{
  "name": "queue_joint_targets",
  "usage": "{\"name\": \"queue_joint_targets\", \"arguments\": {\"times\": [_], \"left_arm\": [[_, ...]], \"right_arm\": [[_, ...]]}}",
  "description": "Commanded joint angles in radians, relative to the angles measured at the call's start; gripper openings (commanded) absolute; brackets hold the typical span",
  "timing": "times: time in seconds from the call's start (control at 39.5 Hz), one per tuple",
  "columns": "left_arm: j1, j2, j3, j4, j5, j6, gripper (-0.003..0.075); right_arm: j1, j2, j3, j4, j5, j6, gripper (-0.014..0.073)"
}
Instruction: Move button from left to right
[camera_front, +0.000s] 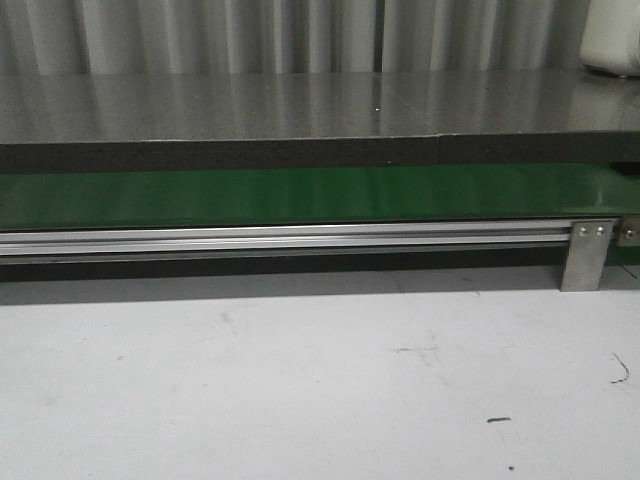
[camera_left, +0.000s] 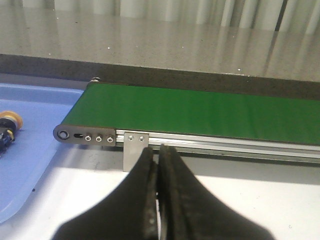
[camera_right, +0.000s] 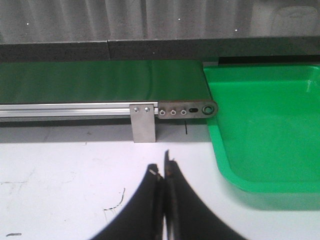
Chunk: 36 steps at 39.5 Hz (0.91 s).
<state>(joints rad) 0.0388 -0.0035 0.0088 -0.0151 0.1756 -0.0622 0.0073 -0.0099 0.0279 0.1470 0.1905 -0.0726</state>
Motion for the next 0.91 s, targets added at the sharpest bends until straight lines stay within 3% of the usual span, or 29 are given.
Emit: {"name": "queue_joint_targets", "arguments": {"times": [0.0, 0.28, 0.46, 0.53, 0.66, 0.89], "left_arm": [[-0.008, -0.019, 0.028, -0.003, -0.084, -0.007, -0.0021], [-0.008, -0.019, 0.028, -0.003, -0.136, -0.007, -0.0021], [-0.008, -0.019, 0.012, -0.003, -0.412, -0.007, -0.0021], [-0.008, -0.018, -0.036, -0.003, -0.449, -0.007, -0.0021], [-0.008, 0.026, -0.195, -0.003, -0.325, 0.005, -0.0021], [-0.008, 0.276, -0.475, 0.083, -0.003, 0.022, -0.0021]], "right_arm": [[0.001, -0.017, -0.010, -0.004, -0.076, -0.003, -0.0069], [0.001, -0.017, -0.010, -0.004, -0.103, -0.003, -0.0069], [0.001, -0.017, -0.034, -0.004, -0.197, -0.003, -0.0069], [0.001, -0.017, -0.091, -0.004, -0.191, -0.003, -0.0069], [0.001, 0.011, -0.253, -0.004, -0.136, -0.003, -0.0067], [0.001, 0.302, -0.519, -0.004, 0.093, -0.003, -0.0067]]}}
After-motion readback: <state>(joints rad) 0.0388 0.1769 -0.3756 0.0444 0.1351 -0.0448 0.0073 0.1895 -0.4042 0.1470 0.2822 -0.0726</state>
